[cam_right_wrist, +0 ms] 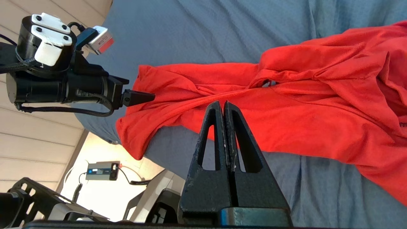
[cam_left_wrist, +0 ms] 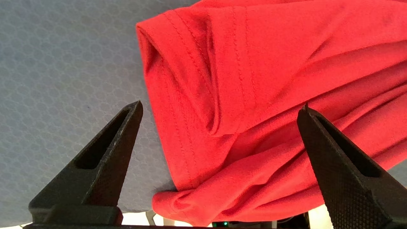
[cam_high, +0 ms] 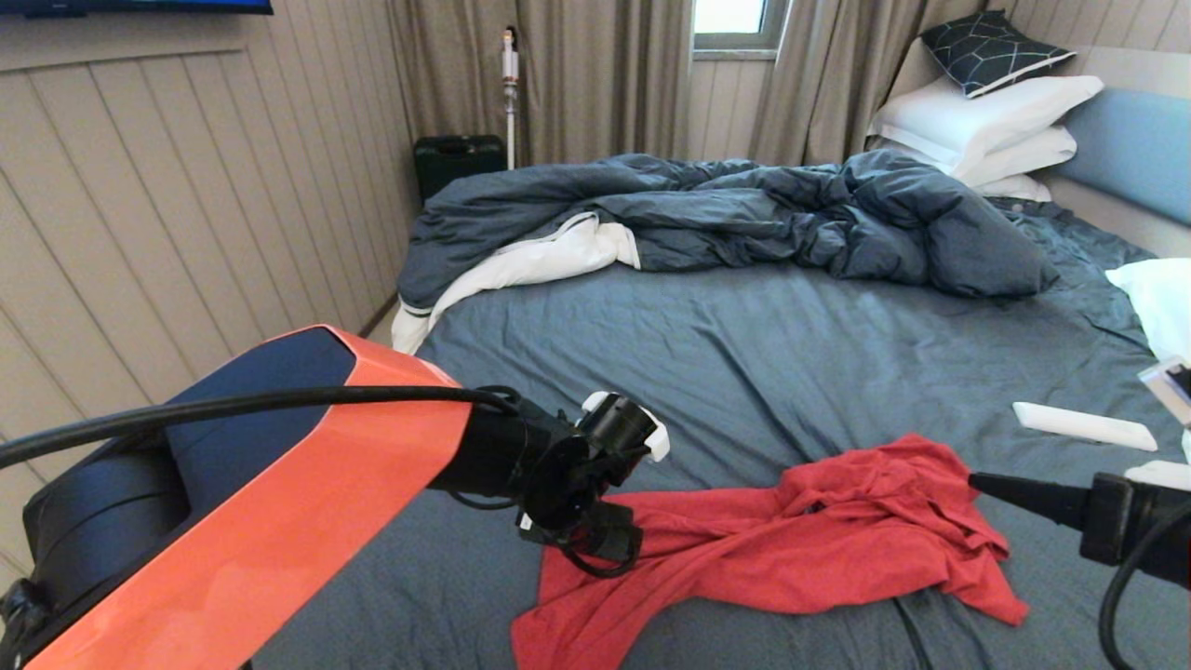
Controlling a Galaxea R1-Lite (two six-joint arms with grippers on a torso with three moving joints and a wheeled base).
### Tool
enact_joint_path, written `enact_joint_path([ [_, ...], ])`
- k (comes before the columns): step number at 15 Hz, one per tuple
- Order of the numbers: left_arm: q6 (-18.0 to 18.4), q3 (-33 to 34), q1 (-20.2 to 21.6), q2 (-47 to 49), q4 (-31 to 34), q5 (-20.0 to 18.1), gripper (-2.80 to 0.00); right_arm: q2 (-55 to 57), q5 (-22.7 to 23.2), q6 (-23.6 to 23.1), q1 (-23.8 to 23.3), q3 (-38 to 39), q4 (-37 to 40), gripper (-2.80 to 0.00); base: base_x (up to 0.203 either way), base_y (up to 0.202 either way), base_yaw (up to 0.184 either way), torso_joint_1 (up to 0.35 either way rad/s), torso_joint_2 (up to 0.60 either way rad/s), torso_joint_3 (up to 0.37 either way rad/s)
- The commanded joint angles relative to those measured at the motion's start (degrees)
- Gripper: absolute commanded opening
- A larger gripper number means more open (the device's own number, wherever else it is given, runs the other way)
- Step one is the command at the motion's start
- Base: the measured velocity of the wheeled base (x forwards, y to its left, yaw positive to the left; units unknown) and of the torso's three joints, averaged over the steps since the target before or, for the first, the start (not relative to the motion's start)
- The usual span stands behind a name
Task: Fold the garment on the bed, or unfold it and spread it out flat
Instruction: Unford the red T-shirt
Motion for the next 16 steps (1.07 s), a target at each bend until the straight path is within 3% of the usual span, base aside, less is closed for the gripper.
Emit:
enact_joint_path([
  [1, 0.1, 0.0, 0.0, 0.1, 0.1, 0.0, -2.80, 0.2, 0.2, 0.0, 0.0, -0.1, -0.2, -2.80, 0.000, 0.000, 0.000, 0.000, 0.00, 0.000],
  [13, 0.4, 0.1, 0.0, -0.1, -1.4, 0.3, -2.80, -0.2, 1.5, 0.0, -0.5, -0.1, -2.6, -2.80, 0.000, 0.000, 0.000, 0.000, 0.00, 0.000],
  [16, 0.4, 0.0, 2.5, -3.0, -3.2, 0.5, -2.80, -1.3, 1.5, 0.0, -0.4, -0.1, -2.5, -2.80, 0.000, 0.000, 0.000, 0.000, 0.00, 0.000],
])
